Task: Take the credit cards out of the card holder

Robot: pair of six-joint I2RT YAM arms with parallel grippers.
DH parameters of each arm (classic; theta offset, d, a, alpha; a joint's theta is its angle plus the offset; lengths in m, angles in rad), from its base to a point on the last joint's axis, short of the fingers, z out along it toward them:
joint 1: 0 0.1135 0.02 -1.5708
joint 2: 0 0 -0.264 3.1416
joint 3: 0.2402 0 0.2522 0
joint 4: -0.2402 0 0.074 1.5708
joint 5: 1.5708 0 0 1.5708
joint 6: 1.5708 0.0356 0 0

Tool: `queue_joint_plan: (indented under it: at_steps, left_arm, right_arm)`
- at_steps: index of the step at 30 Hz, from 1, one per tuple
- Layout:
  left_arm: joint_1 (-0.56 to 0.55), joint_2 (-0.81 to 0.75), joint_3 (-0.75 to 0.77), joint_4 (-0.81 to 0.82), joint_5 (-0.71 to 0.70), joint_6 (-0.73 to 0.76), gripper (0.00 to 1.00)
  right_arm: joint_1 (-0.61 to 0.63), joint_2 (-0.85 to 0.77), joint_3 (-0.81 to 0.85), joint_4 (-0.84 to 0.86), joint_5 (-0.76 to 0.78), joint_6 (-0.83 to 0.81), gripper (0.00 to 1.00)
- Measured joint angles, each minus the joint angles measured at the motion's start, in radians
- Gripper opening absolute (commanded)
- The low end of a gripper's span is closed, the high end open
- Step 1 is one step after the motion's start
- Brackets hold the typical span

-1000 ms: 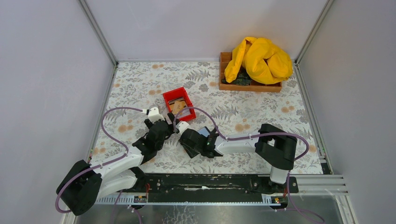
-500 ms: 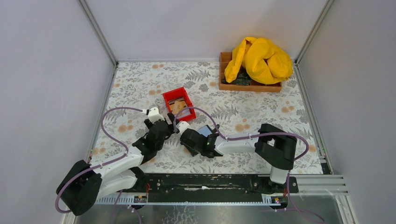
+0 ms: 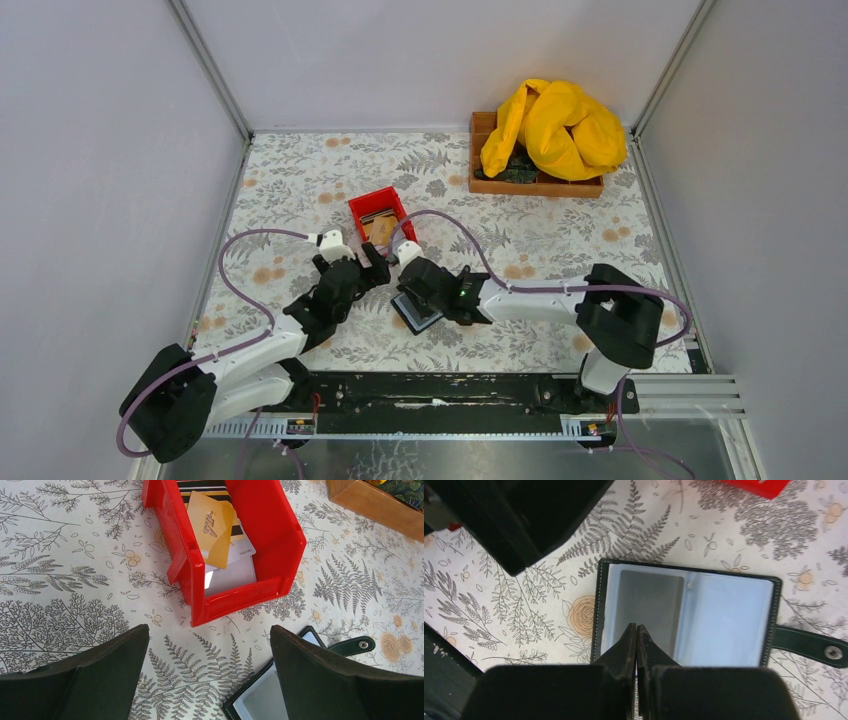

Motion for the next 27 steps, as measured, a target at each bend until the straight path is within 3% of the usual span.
queue_joint_plan:
  at_steps: [2, 4, 5, 6, 7, 9, 10, 13, 16, 21, 27]
  left_arm:
    - [0.000, 0.000, 0.000, 0.000, 0.003, 0.000, 0.98]
    - [0.000, 0.000, 0.000, 0.000, 0.007, 0.000, 0.98]
    - [0.000, 0.000, 0.000, 0.000, 0.011, 0.000, 0.98]
    - [0.000, -0.001, 0.000, 0.001, 0.018, 0.000, 0.98]
    - [0.000, -0.002, 0.000, 0.005, 0.033, 0.001, 0.97]
    - [0.000, -0.002, 0.000, 0.022, 0.069, 0.005, 0.76]
    - [0.000, -0.002, 0.000, 0.035, 0.099, 0.006, 0.68]
    - [-0.004, 0.013, 0.001, 0.066, 0.199, 0.001, 0.59]
    - [-0.048, 0.013, 0.001, 0.066, 0.249, -0.012, 0.60]
    - [-0.180, -0.077, -0.006, 0.063, 0.249, -0.077, 0.75]
    - [-0.314, -0.135, -0.129, 0.090, 0.196, -0.206, 0.78]
  right_arm:
    - [-0.014, -0.028, -0.007, -0.005, 0.000, 0.000, 0.00]
    - [-0.024, -0.045, -0.010, -0.011, 0.003, 0.003, 0.24]
    - [-0.032, -0.050, -0.010, -0.016, 0.006, 0.008, 0.32]
    - [-0.041, -0.052, -0.010, -0.022, 0.009, 0.014, 0.35]
    - [-0.053, -0.052, -0.011, -0.026, 0.011, 0.024, 0.33]
    - [-0.094, -0.054, -0.022, -0.033, 0.016, 0.034, 0.09]
    - [-0.125, -0.057, -0.034, -0.034, 0.018, 0.042, 0.02]
    - [-0.208, -0.074, -0.060, -0.055, 0.031, 0.059, 0.00]
    - [-0.274, -0.086, -0.061, -0.068, 0.048, 0.060, 0.00]
    - [-0.293, -0.086, -0.060, -0.078, 0.055, 0.052, 0.00]
    - [-0.307, -0.053, -0.070, -0.063, 0.043, 0.056, 0.00]
